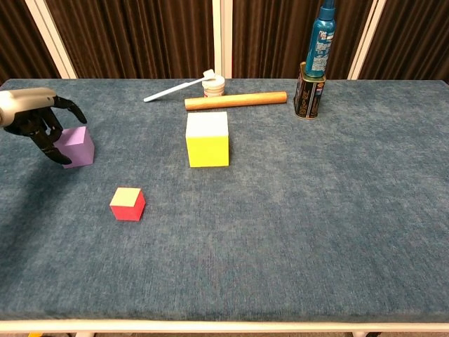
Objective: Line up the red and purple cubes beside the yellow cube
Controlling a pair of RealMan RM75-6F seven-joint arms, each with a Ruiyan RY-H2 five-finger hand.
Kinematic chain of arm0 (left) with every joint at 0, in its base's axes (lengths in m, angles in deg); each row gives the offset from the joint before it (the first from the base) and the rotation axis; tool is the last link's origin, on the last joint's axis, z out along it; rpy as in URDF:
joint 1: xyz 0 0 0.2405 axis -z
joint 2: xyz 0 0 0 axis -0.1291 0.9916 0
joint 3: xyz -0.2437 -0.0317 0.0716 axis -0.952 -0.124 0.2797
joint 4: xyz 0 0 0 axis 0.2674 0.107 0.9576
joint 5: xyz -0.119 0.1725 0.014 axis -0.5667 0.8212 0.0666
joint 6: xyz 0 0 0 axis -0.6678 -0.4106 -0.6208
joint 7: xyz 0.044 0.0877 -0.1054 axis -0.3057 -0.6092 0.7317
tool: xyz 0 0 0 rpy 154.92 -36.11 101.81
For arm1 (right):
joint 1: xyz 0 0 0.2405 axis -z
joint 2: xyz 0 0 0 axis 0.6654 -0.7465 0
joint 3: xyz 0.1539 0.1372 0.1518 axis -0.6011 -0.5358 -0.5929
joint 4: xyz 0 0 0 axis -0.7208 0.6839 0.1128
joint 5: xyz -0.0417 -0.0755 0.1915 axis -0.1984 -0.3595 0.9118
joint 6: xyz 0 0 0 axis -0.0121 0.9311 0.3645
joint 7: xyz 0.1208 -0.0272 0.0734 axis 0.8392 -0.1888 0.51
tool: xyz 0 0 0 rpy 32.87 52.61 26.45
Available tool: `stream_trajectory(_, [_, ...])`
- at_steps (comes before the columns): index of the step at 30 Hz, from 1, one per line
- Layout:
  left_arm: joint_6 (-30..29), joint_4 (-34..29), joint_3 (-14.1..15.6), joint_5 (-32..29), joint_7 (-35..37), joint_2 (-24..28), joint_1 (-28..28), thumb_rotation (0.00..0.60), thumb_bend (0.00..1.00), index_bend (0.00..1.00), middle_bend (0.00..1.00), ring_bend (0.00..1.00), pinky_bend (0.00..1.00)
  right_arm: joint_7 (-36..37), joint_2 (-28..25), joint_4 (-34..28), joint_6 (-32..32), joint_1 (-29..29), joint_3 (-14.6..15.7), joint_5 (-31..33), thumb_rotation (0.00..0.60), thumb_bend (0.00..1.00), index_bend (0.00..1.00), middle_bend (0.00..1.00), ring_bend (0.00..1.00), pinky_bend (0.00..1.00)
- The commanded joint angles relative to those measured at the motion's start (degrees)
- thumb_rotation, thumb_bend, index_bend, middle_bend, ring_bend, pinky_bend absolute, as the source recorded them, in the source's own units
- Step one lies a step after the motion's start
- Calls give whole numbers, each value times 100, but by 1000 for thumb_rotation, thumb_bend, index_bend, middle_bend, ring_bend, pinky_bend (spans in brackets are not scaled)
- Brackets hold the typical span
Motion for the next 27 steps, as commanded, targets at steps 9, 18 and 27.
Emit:
stream_trajectory(9, [-290,422,39,-346,-62,-352,121,600,266,446,905,947,1000,60,-5,19,-39,-17,26,-14,600,136,0,110,30,110])
stream_trajectory(18, [-557,444,14,100,59,-398,107,600,348,561,914,951,1000,93,-2,25,0,0,39,-33,600,135,0,110,30,110])
stream_trajectory(27, [-588,76,-142,456,-272,-372,505,600,345,560,914,951,1000,105,-81,-3,113,67,51,-56,600,136,0,110,30,110])
